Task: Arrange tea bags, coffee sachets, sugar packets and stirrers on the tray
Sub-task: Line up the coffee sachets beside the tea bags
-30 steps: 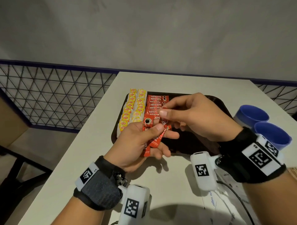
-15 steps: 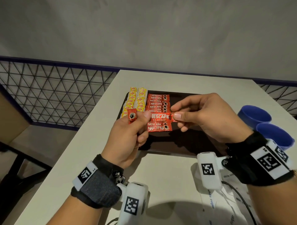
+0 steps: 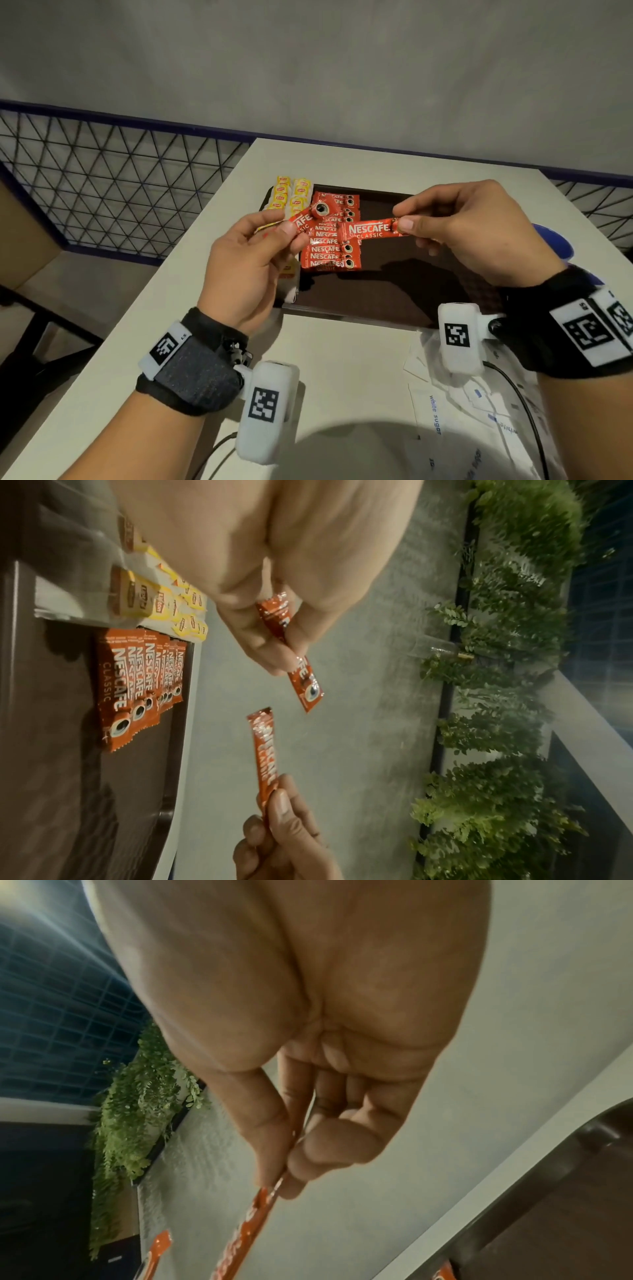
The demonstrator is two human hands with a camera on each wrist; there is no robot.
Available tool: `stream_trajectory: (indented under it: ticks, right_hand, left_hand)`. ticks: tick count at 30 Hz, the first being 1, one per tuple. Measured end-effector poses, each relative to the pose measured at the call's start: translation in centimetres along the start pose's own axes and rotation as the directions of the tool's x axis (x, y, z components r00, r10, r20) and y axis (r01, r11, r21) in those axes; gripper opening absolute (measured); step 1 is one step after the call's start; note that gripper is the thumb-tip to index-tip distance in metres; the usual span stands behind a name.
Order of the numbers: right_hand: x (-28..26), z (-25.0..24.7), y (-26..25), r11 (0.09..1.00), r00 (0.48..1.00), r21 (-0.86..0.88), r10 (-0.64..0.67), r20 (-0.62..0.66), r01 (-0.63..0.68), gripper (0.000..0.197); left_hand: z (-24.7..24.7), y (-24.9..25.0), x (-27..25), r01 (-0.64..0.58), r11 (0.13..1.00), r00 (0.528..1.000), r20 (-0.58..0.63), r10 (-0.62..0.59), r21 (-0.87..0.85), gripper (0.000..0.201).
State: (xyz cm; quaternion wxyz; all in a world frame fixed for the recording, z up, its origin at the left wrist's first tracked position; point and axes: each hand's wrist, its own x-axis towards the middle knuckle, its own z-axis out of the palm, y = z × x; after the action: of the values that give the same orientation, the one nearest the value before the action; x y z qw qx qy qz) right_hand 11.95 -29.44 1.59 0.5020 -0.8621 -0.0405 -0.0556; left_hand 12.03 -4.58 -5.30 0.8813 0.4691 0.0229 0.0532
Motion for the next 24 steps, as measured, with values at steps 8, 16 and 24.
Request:
stream_trajectory:
  ticks: [8, 16, 24]
  right_hand:
    - [-0.2, 0.7, -0.7, 0.969, 0.992, 0.246, -0.019, 0.123, -0.012, 0.015]
    - [-0.1, 2.4, 0.0, 0.981, 0.996, 0.193, -0.026, 0.083, 0.01, 0.012]
    - [0.0, 3.1, 0.2, 0.962, 0.995, 0.273, -0.035, 0.092, 0.009, 0.035]
  left_hand:
    - [-0.7, -0.9, 0.1, -0.176, 0.948, 0.984, 0.079, 0.16, 0.264, 0.01]
    - [0.9, -1.0, -1.2, -0.058, 0.99, 0.982, 0.188, 0.033, 0.128, 0.025]
    - [0.2, -1.0, -0.9, -0.112, 0.98, 0.981, 0.177, 0.082, 0.162, 0.025]
